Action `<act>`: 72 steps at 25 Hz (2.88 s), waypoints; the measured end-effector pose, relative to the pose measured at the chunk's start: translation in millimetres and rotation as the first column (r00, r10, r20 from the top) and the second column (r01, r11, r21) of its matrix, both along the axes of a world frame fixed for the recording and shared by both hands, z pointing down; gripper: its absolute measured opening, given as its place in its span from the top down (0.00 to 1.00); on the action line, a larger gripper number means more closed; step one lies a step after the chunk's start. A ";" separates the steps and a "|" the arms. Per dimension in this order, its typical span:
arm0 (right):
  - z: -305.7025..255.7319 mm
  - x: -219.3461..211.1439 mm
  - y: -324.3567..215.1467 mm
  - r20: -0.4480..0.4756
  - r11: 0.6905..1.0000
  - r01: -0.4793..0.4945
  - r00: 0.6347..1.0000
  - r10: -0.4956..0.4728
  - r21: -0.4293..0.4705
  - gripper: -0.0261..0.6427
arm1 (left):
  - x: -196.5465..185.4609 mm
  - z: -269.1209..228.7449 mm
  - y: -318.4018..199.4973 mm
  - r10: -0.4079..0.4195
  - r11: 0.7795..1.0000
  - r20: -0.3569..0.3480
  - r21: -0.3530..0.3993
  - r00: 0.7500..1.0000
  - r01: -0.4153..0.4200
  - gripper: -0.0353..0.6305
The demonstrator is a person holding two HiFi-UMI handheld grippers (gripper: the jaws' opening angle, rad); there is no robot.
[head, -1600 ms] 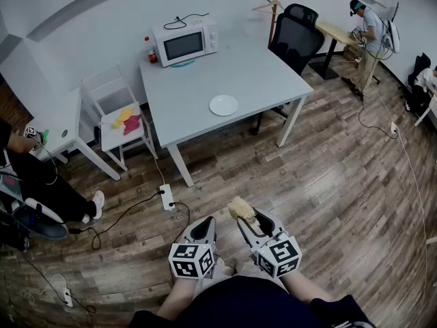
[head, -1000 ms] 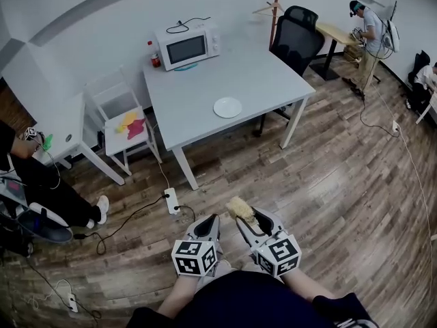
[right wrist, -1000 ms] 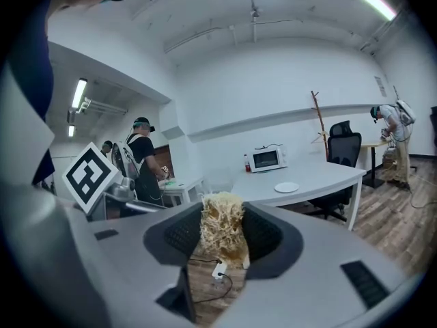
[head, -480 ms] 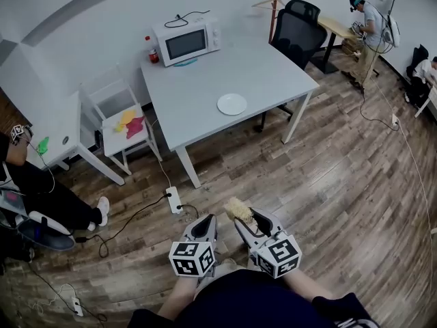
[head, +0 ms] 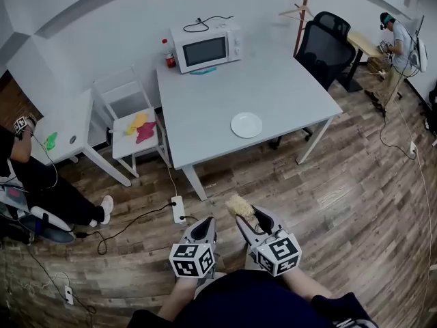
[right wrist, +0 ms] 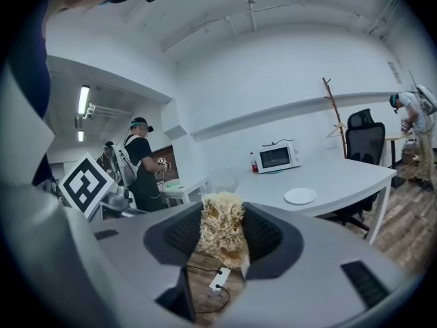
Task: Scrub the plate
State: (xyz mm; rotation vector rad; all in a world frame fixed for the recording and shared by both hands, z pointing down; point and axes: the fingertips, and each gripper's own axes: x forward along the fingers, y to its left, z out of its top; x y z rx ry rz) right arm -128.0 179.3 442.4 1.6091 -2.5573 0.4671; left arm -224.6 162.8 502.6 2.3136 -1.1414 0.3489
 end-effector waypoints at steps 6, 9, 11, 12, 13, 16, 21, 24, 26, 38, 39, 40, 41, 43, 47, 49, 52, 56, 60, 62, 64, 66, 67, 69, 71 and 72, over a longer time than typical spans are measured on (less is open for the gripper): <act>-11.4 66.3 -72.3 -0.004 0.998 0.057 0.998 -0.057 0.003 0.69 | 64.1 -14.7 -70.5 -0.063 0.998 -0.014 0.015 0.998 0.064 0.92; -13.4 97.8 -108.0 -0.008 0.997 0.082 0.997 -0.082 0.003 0.69 | 96.0 -16.7 -103.3 -0.085 0.996 -0.013 0.020 0.996 0.086 0.92; -12.3 117.9 -129.4 -0.012 0.995 0.098 0.995 -0.098 0.003 0.69 | 115.5 -15.0 -122.9 -0.102 0.995 -0.016 0.019 0.995 0.102 0.92; -11.3 127.7 -139.4 -0.013 0.995 0.105 0.994 -0.105 0.002 0.69 | 124.7 -13.8 -131.8 -0.111 0.994 -0.018 0.018 0.994 0.111 0.92; -10.3 137.1 -149.0 -0.014 0.994 0.112 0.994 -0.112 0.001 0.69 | 133.4 -12.3 -140.5 -0.120 0.993 -0.019 0.017 0.993 0.120 0.92; -8.3 163.4 -175.2 -0.020 0.990 0.138 0.990 -0.138 0.003 0.69 | 157.9 -7.5 -164.6 -0.146 0.989 -0.017 0.015 0.989 0.146 0.92; -3.9 196.0 -209.5 -0.014 0.985 0.170 0.985 -0.170 0.000 0.69 | 190.4 -1.8 -195.3 -0.174 0.985 -0.009 0.010 0.985 0.174 0.92; -0.9 205.3 -222.0 -0.003 0.982 0.188 0.982 -0.188 -0.007 0.69 | 201.4 1.1 -204.6 -0.175 0.985 0.010 0.005 0.984 0.175 0.92; 0.7 210.6 -230.1 0.004 0.981 0.193 0.981 -0.193 -0.011 0.69 | 205.2 2.2 -210.1 -0.175 0.984 0.025 0.002 0.984 0.175 0.92; 26.8 222.6 -277.8 0.003 0.986 0.154 0.988 -0.154 -0.057 0.69 | 204.5 22.6 -256.7 -0.145 0.988 0.085 -0.044 0.986 0.149 0.92; 29.7 222.1 -283.1 -0.001 0.987 0.150 0.989 -0.150 -0.063 0.69 | 204.3 25.0 -264.0 -0.139 0.989 0.088 -0.045 0.986 0.143 0.92; 32.3 221.7 -289.0 -0.005 0.987 0.146 0.989 -0.147 -0.070 0.69 | 204.1 27.3 -271.8 -0.132 0.990 0.093 -0.046 0.987 0.137 0.92; 34.5 221.3 -295.4 -0.009 0.987 0.144 0.989 -0.145 -0.076 0.69 | 203.8 29.5 -280.1 -0.126 0.990 0.097 -0.050 0.987 0.132 0.92; 38.3 220.5 -308.2 -0.019 0.986 0.140 0.990 -0.142 -0.088 0.69 | 202.3 34.1 -296.4 -0.117 0.990 0.104 -0.064 0.988 0.124 0.92; 46.9 218.7 -336.3 -0.045 0.986 0.133 0.989 -0.138 -0.104 0.69 | 196.7 47.4 -328.7 -0.106 0.989 0.124 -0.086 0.987 0.117 0.92; 53.1 215.9 -350.8 -0.057 0.984 0.134 0.988 -0.141 -0.114 0.69 | 192.0 56.0 -344.4 -0.103 0.988 0.134 -0.096 0.986 0.117 0.92; 66.3 209.4 -370.9 -0.077 0.980 0.139 0.986 -0.151 -0.139 0.69 | 183.7 73.9 -364.8 -0.099 0.985 0.143 -0.127 0.985 0.118 0.92; 87.9 201.1 -391.0 -0.104 0.971 0.150 0.980 -0.171 -0.185 0.69 | 172.8 96.5 -386.2 -0.099 0.980 0.156 -0.156 0.983 0.123 0.92; 103.2 193.7 -407.5 -0.125 0.963 0.163 0.973 -0.193 -0.212 0.69 | 168.5 116.1 -401.3 -0.085 0.974 0.162 -0.193 0.983 0.116 0.92; 112.4 193.0 -413.8 -0.135 0.961 0.161 0.971 -0.195 -0.224 0.69 | 167.7 124.4 -405.8 -0.082 0.972 0.170 -0.202 0.982 0.116 0.92; 119.0 191.7 -418.6 -0.145 0.958 0.162 0.969 -0.199 -0.236 0.69 | 167.7 133.0 -407.1 -0.073 0.970 0.185 -0.217 0.980 0.113 0.92; 123.8 190.1 -421.2 -0.153 0.955 0.166 0.966 -0.207 -0.247 0.69 | 168.6 139.5 -406.5 -0.059 0.967 0.197 -0.233 0.979 0.105 0.92; 126.1 189.5 -421.4 -0.155 0.953 0.170 0.965 -0.212 -0.250 0.69 | 168.9 140.8 -406.2 -0.055 0.966 0.198 -0.237 0.979 0.102 0.92; 129.8 188.7 -420.9 -0.155 0.952 0.179 0.963 -0.221 -0.249 0.69 | 168.9 141.1 -406.3 -0.056 0.965 0.193 -0.243 0.980 0.103 0.92; 132.2 187.5 -420.0 -0.158 0.952 0.187 0.961 -0.229 -0.243 0.69 | 168.6 141.3 -406.7 -0.057 0.963 0.186 -0.249 0.981 0.103 0.92; 132.8 186.8 -419.8 -0.160 0.952 0.189 0.960 -0.231 -0.240 0.69 | 168.3 141.5 -407.0 -0.058 0.962 0.182 -0.251 0.982 0.103 0.92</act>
